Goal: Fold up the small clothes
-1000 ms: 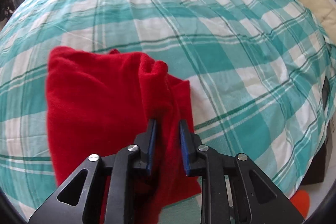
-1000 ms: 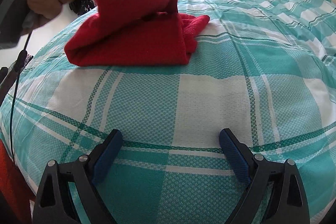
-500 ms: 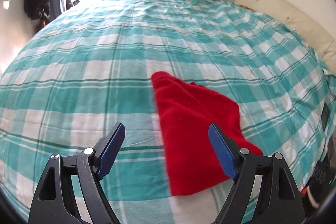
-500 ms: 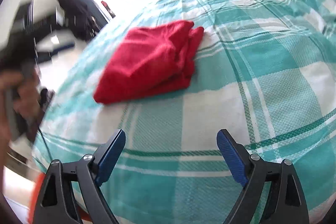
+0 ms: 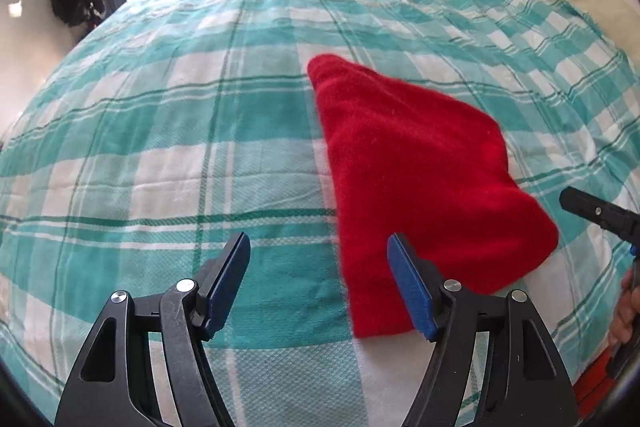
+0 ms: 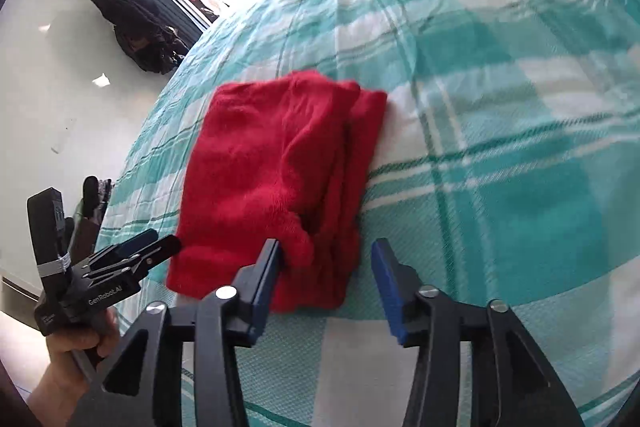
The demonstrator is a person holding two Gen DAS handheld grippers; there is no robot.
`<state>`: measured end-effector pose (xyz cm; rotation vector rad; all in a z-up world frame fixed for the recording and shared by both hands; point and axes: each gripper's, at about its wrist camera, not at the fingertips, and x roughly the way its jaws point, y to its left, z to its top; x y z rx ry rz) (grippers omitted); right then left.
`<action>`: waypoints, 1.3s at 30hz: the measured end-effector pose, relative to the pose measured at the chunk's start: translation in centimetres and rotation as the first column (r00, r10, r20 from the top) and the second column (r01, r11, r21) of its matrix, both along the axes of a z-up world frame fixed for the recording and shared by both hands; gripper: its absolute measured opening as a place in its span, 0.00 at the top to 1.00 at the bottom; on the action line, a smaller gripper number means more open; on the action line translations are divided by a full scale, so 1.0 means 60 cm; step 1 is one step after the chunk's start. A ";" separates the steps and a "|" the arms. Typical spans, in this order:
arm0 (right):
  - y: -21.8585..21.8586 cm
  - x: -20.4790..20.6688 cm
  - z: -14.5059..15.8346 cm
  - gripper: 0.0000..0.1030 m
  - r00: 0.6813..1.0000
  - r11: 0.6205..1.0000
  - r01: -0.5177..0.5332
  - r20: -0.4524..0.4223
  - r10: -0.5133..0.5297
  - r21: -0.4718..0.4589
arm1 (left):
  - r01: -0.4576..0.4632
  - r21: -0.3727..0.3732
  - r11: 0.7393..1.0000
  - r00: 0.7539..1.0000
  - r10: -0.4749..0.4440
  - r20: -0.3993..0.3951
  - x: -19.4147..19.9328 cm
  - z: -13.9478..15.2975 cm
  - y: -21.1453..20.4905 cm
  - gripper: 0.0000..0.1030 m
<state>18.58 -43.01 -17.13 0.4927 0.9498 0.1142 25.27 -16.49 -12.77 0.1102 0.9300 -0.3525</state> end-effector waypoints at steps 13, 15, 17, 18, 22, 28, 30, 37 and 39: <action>-0.005 0.212 -0.016 0.94 0.995 0.994 -0.099 0.015 0.100 -0.038 | 0.100 0.021 0.995 0.995 -0.099 -0.029 0.004 -0.088 -0.074 0.36; -0.010 0.220 -0.054 0.88 0.993 0.987 -0.101 -0.073 0.093 -0.121 | 0.081 0.009 0.997 0.996 -0.081 -0.043 0.007 -0.096 -0.073 0.32; -0.030 0.225 -0.094 0.75 0.984 0.990 -0.108 -0.149 0.094 -0.089 | 0.062 -0.004 0.998 0.996 -0.062 -0.061 0.012 -0.087 -0.068 0.29; -0.036 0.215 -0.083 0.66 0.989 0.989 -0.102 -0.113 0.090 -0.103 | 0.054 -0.013 0.998 0.996 -0.055 -0.067 0.010 -0.077 -0.061 0.29; -0.034 0.130 0.014 0.51 0.993 0.979 -0.064 0.080 0.081 -0.196 | 0.046 -0.058 0.997 0.999 -0.045 0.010 -0.020 -0.029 -0.031 0.30; 0.081 0.024 0.027 0.67 0.920 0.938 -0.309 0.198 0.337 -0.157 | 0.079 0.058 0.995 0.994 -0.074 -0.083 -0.022 -0.090 -0.066 0.35; 0.089 0.041 -0.064 0.73 0.951 0.942 -0.306 0.007 0.310 -0.139 | 0.081 0.054 0.995 0.992 -0.076 -0.097 -0.019 -0.107 -0.066 0.32; 0.065 -0.035 0.018 0.29 0.988 0.984 -0.109 0.098 0.124 -0.143 | 0.014 0.051 0.999 1.000 -0.012 -0.028 -0.075 -0.037 0.008 0.13; 0.082 -0.079 0.034 0.28 0.989 0.975 -0.066 0.114 0.092 -0.212 | -0.007 0.083 0.996 1.000 0.009 -0.023 -0.091 -0.047 0.026 0.12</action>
